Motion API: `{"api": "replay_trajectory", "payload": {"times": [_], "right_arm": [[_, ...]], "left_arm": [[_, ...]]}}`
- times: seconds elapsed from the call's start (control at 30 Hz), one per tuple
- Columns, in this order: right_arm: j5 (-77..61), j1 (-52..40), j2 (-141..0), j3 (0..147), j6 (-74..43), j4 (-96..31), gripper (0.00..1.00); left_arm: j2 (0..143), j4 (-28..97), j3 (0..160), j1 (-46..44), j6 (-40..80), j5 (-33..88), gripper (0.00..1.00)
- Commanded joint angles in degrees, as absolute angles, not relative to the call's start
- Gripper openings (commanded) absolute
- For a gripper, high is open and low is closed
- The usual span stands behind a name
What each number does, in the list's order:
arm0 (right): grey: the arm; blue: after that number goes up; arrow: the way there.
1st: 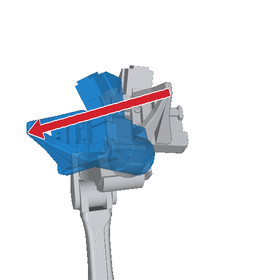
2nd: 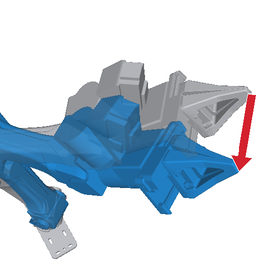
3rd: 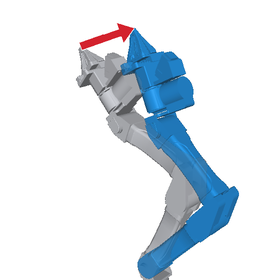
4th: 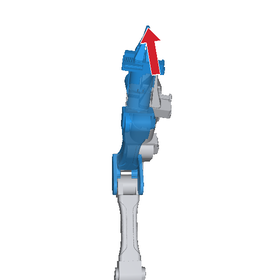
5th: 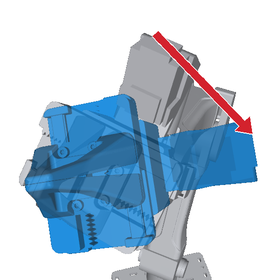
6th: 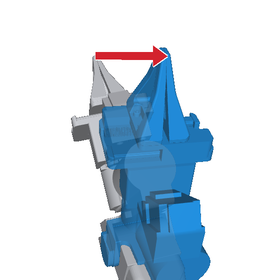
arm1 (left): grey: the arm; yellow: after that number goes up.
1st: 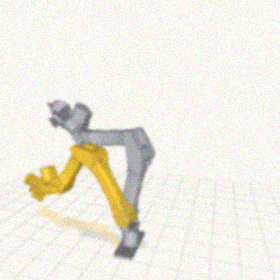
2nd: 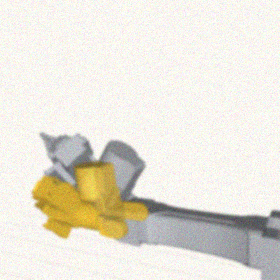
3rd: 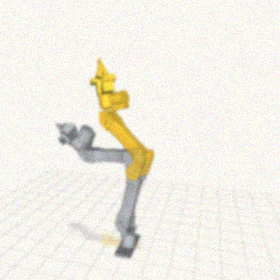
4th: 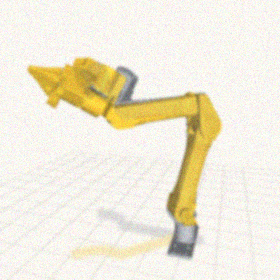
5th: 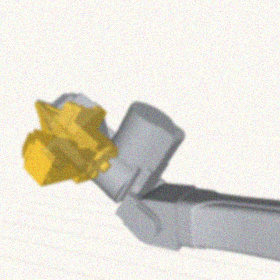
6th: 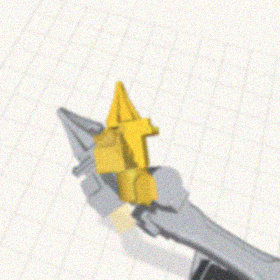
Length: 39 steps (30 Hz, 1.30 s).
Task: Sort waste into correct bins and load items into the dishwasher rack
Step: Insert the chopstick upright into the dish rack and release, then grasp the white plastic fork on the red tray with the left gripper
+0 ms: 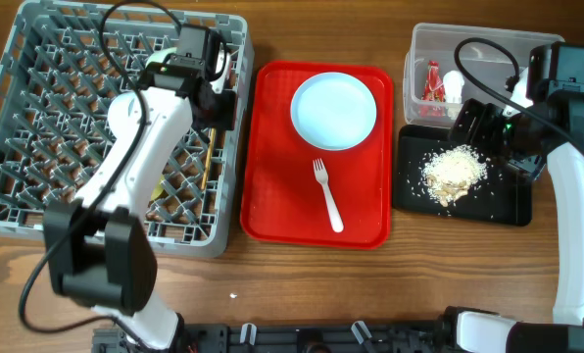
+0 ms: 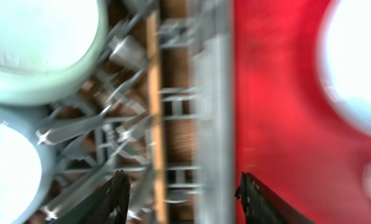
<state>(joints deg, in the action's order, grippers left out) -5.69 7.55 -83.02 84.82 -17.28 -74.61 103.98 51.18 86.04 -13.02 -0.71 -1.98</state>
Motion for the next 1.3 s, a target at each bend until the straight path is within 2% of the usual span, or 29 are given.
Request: {"api": "replay_trajectory", "payload": {"times": [0.0, 0.1, 0.27, 0.4, 0.67, 0.87, 0.9, 0.97, 1.07, 1.1, 1.27], "right_arm": [[-4.9, 7.6, -83.0, 84.6, -16.7, -74.6, 1.00], [-4.9, 7.6, -83.0, 84.6, -16.7, -74.7, 1.00], [-4.9, 7.6, -83.0, 84.6, -16.7, -74.7, 1.00], [-4.9, 7.6, -83.0, 84.6, -16.6, -74.7, 1.00], [-4.9, 7.6, -83.0, 84.6, -16.6, -74.6, 1.00], [-5.1, 7.6, -83.0, 84.6, -16.6, -74.7, 1.00], [-5.1, 7.6, -83.0, 84.6, -16.6, -74.7, 1.00], [-5.1, 7.6, -83.0, 84.6, -16.6, -74.7, 1.00], [-5.1, 7.6, -83.0, 84.6, -16.6, -74.7, 1.00], [-5.1, 7.6, -83.0, 84.6, -16.6, -74.7, 1.00], [-5.1, 7.6, -83.0, 84.6, -16.6, -74.7, 1.00]], "left_arm": [[97.6, 51.4, 88.4, -16.5, 5.6, 7.0, 0.56], [98.3, 52.3, 87.5, -23.4, 13.9, 8.9, 0.56], [105.7, 52.1, 85.1, -35.6, 35.2, 7.0, 0.59], [112.6, 52.1, 85.1, -41.1, 41.3, 6.8, 0.59], [119.9, 51.2, 85.1, -44.1, 42.9, 0.2, 0.58], [122.3, 50.5, 85.1, -45.9, 43.0, -0.1, 0.58], [122.3, 50.4, 85.1, -45.9, 43.0, -0.1, 0.55], [122.3, 50.4, 85.1, -45.9, 42.9, -0.1, 0.33], [122.3, 50.4, 85.1, -45.9, 42.9, -0.1, 0.31], [122.3, 50.4, 85.1, -45.9, 42.9, -0.1, 0.24], [122.3, 50.4, 85.1, -45.9, 42.9, -0.1, 0.22]]}}
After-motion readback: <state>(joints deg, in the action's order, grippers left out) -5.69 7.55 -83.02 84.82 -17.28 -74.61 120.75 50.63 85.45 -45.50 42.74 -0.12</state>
